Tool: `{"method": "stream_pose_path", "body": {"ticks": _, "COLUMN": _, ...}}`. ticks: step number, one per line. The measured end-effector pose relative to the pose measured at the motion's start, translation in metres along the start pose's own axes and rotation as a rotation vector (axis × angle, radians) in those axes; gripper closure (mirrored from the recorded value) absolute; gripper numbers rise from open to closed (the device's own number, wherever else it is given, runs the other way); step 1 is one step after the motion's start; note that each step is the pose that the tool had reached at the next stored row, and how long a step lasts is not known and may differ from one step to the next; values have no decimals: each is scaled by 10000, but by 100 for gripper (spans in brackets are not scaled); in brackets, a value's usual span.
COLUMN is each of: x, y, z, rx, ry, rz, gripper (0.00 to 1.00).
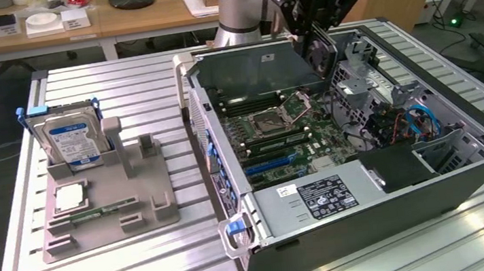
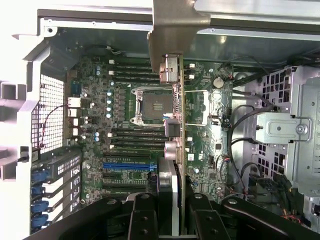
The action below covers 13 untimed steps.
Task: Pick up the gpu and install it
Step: 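Insert the gpu into the slot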
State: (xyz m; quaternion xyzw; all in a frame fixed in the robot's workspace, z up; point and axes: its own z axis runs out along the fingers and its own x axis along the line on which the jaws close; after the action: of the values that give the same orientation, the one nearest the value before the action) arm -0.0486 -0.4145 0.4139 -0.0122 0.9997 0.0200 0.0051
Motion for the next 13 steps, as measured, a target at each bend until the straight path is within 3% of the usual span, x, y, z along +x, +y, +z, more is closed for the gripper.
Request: {"method": "stream_pose_path", "body": {"ticks": 13, "x": 0, "y": -4, "z": 0, "rx": -12, "ry": 44, "rz": -1100, "gripper": 72}}
